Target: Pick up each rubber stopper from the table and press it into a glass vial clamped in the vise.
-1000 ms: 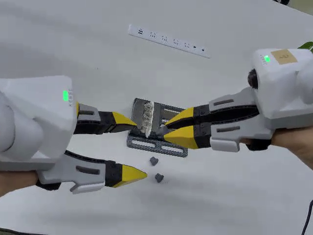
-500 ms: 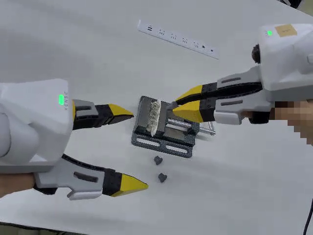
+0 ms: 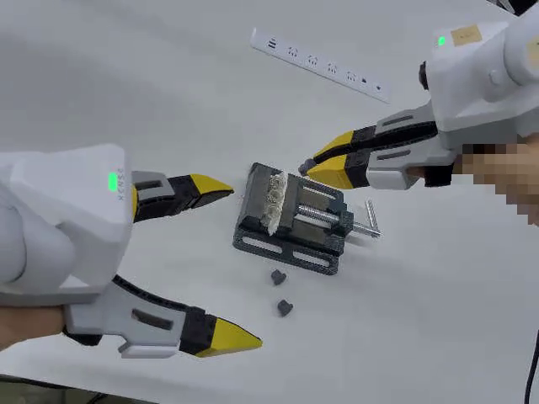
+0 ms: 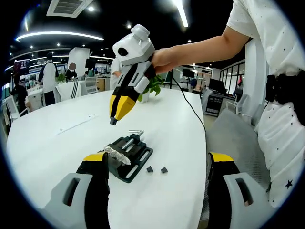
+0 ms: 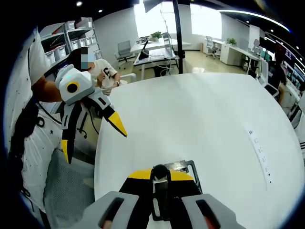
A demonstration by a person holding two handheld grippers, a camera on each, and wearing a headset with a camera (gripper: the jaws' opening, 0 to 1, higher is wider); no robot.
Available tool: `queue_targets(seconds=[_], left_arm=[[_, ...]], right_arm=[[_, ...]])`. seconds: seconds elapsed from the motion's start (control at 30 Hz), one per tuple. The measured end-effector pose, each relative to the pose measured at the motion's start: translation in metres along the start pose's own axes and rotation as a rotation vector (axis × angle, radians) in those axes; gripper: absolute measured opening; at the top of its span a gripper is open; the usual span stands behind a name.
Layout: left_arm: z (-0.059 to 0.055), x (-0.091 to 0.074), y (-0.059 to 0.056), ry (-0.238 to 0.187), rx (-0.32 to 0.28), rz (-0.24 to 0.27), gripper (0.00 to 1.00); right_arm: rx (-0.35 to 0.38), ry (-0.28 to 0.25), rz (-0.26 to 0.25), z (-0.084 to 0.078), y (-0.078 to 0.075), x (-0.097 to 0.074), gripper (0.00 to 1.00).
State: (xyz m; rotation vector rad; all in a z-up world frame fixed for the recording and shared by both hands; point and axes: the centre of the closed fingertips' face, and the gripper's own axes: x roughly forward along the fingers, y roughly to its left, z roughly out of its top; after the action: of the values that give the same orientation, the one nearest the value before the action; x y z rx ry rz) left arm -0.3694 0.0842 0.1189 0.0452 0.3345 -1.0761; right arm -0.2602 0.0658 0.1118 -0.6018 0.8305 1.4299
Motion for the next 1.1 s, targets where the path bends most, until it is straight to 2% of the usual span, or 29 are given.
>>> queue_targets(seconds=[0.2, 0.3, 0.37, 0.5, 0.67, 1.1], left_arm=[[-0.003, -0.001, 0.004, -0.010, -0.014, 0.003, 0.89], [-0.006, -0.001, 0.006, -0.014, -0.027, 0.007, 0.90], [-0.006, -0.001, 0.007, -0.021, -0.030, 0.009, 0.90], [-0.006, -0.001, 0.007, -0.036, -0.035, 0.010, 0.91], [-0.009, -0.002, 0.009, -0.041, -0.047, 0.014, 0.92], [-0.010, -0.003, 0.010, -0.058, -0.065, 0.020, 0.92]], right_arm=[[-0.017, 0.056, -0.004, -0.003, -0.013, 0.015, 0.06], [-0.048, 0.103, -0.011, -0.008, -0.019, 0.024, 0.06], [-0.042, 0.110, -0.001, -0.009, -0.019, 0.030, 0.06], [-0.081, 0.169, -0.007, -0.019, -0.026, 0.042, 0.06], [-0.107, 0.217, -0.011, -0.030, -0.033, 0.052, 0.06], [-0.125, 0.253, -0.001, -0.037, -0.039, 0.062, 0.06]])
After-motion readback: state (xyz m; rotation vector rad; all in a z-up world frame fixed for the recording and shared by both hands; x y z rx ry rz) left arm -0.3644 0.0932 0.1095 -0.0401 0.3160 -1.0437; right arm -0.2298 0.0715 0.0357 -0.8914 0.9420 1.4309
